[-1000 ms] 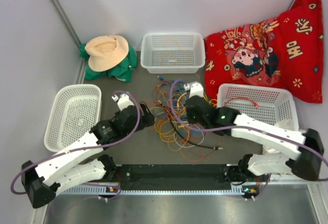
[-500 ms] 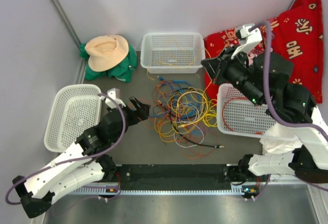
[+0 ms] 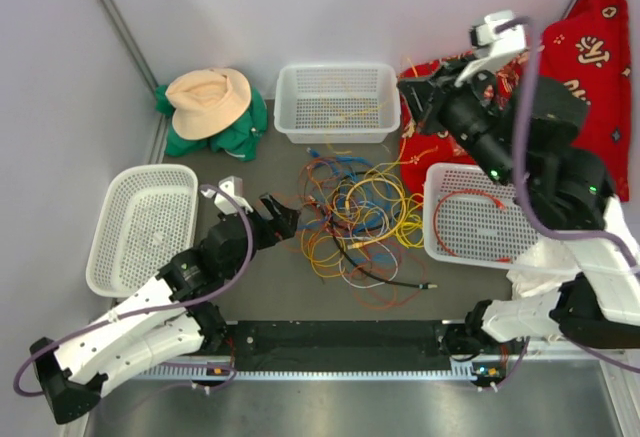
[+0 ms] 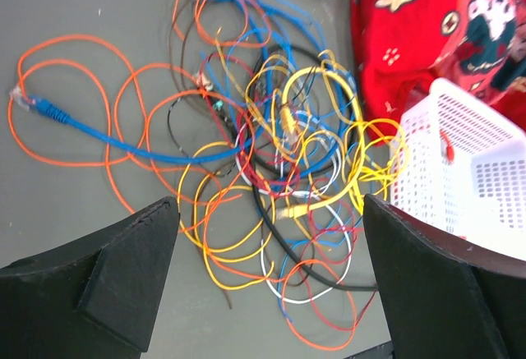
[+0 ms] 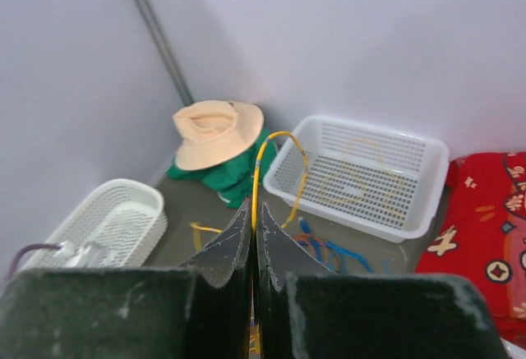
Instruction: Untangle the cables
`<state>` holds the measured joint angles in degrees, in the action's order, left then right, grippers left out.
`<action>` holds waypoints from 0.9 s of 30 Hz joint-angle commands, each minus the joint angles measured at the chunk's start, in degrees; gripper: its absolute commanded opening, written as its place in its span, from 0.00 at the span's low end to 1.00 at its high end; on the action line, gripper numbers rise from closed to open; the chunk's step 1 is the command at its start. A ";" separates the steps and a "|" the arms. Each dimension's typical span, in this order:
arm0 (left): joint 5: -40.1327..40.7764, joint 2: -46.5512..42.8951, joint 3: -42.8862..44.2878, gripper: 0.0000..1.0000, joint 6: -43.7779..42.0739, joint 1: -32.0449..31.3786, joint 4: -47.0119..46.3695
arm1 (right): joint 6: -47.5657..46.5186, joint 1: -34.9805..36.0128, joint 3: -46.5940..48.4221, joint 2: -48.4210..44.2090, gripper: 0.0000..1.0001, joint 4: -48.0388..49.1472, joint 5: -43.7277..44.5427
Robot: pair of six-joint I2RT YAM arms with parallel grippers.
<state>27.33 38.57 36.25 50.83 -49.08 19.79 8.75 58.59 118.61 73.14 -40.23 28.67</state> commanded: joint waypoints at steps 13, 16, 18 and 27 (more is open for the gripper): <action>-2.10 -5.34 -5.66 0.95 8.23 -0.05 12.55 | 9.79 -25.00 11.46 28.27 0.00 13.06 -17.67; -2.98 -5.34 -7.33 0.95 8.58 -0.14 12.64 | 10.23 -27.47 14.72 32.93 0.00 16.57 -20.40; -3.34 -4.91 -9.86 0.95 8.85 -0.05 11.33 | 10.23 -28.79 13.68 34.34 0.00 22.87 -22.24; -6.59 2.99 -13.76 0.95 9.82 -0.05 3.68 | 12.25 -32.83 16.31 49.72 0.15 29.06 -24.10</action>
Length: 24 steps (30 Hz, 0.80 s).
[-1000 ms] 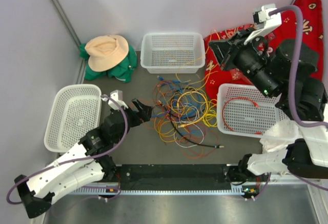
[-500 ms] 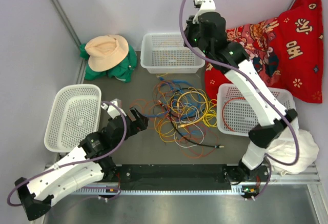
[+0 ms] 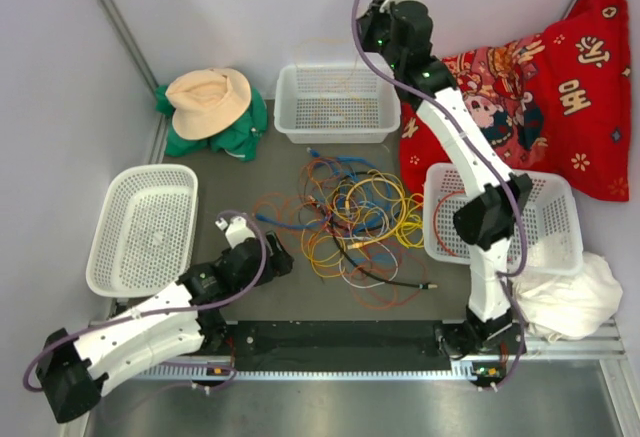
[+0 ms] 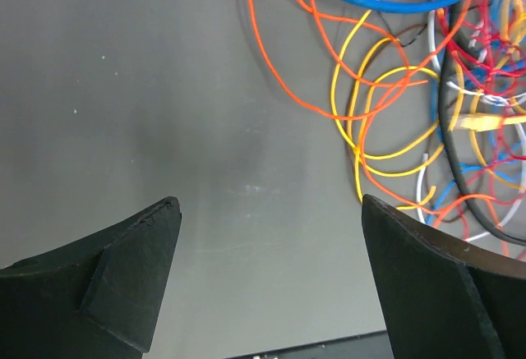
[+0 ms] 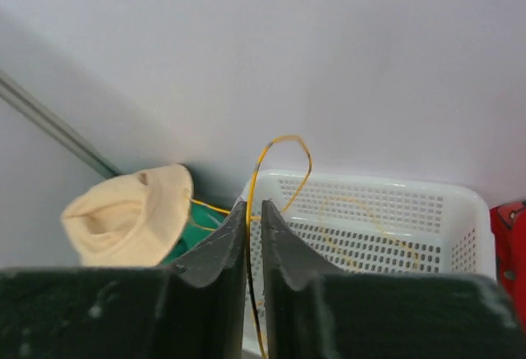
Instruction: Untangle the cables
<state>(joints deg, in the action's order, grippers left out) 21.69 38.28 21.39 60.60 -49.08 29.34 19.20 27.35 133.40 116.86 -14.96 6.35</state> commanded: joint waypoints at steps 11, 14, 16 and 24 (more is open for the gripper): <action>-1.12 12.16 5.59 0.96 -3.38 -0.05 -7.55 | 0.67 2.95 -13.75 -2.93 0.98 8.63 5.15; -1.48 11.90 7.00 0.96 -3.73 -0.05 -8.33 | 1.88 5.25 -26.84 -13.12 0.98 8.90 6.39; -1.57 11.55 7.96 0.95 -4.17 -0.14 -8.25 | 3.73 6.66 -38.53 -20.92 0.96 8.98 5.70; -2.27 7.07 9.02 0.94 -2.33 -0.14 -4.12 | 7.51 11.49 -71.66 -39.06 0.68 2.75 3.58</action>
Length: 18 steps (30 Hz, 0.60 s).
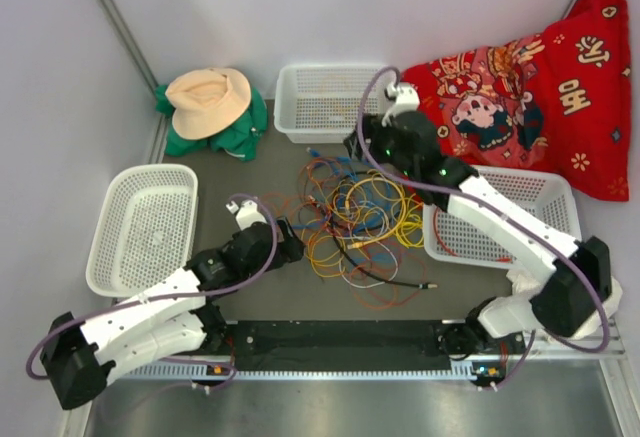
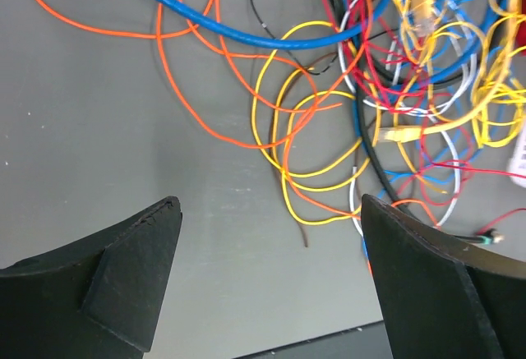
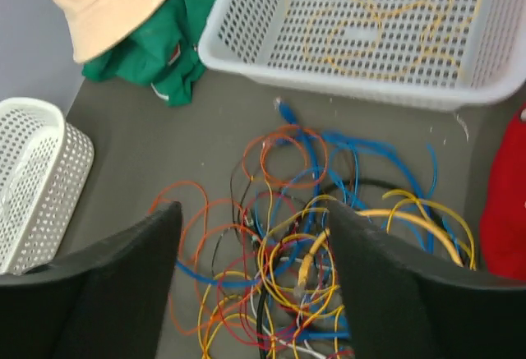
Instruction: Untangle the cables
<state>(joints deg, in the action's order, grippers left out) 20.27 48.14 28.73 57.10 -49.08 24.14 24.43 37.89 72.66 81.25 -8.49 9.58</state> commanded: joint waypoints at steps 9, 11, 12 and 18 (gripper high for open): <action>-3.48 -7.44 -0.87 0.91 5.47 -0.14 3.19 | 4.14 8.34 -25.64 -7.26 0.59 -8.64 2.63; -4.71 -7.53 -1.13 0.91 6.18 -0.14 3.46 | 3.96 9.48 -26.43 -6.29 0.66 -9.35 3.68; -5.15 -7.36 -1.22 0.91 6.62 -0.14 3.46 | 4.05 9.92 -26.69 -5.50 0.67 -9.44 3.86; -5.86 -7.18 -1.40 0.91 7.76 -0.14 4.60 | 1.68 18.33 -26.70 -4.00 0.78 -4.61 3.77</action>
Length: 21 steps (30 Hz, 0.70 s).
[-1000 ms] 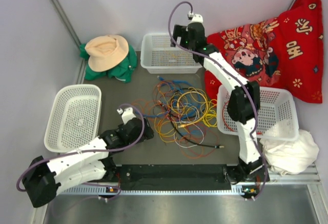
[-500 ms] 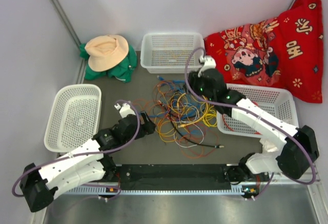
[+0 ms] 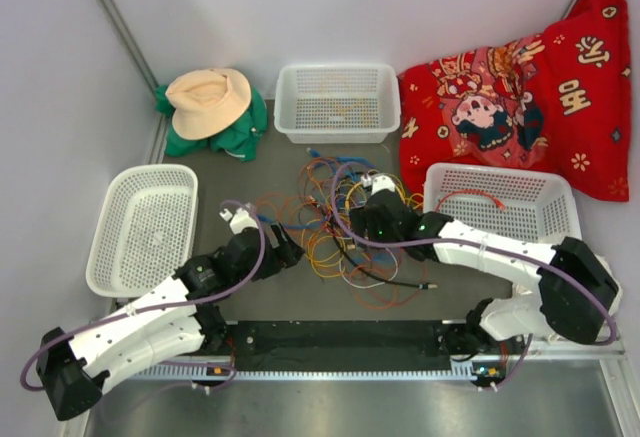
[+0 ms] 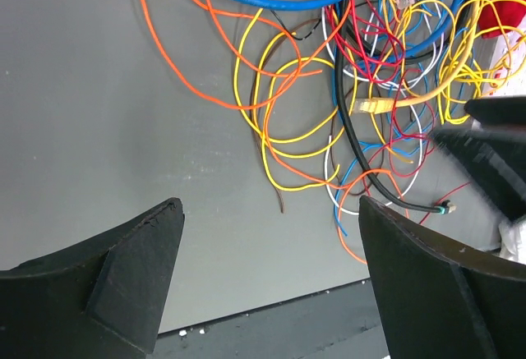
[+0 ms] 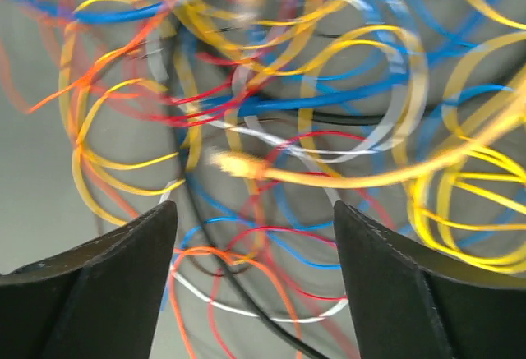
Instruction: Untangle the cables
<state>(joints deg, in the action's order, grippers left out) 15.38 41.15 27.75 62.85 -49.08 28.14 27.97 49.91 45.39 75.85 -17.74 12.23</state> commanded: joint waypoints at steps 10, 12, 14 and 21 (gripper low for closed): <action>-1.14 -3.61 -1.91 0.91 4.47 -0.14 2.97 | 4.02 8.02 7.95 7.99 0.79 -4.40 23.14; -0.79 -4.32 -2.61 0.91 5.09 -0.14 2.80 | 7.35 6.09 10.50 8.25 0.82 -8.97 25.82; -1.13 -4.85 -3.57 0.91 5.44 -0.14 2.10 | 9.99 1.97 12.35 8.34 0.83 -10.30 25.39; -3.07 -2.48 -3.93 0.90 5.97 -0.14 -0.37 | 10.97 -4.91 26.75 21.59 0.87 -18.90 23.54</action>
<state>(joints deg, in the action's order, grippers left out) 13.63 37.50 23.77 67.66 -49.08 30.39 36.62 46.87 63.11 89.34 -29.58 33.56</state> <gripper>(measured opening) 0.906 0.856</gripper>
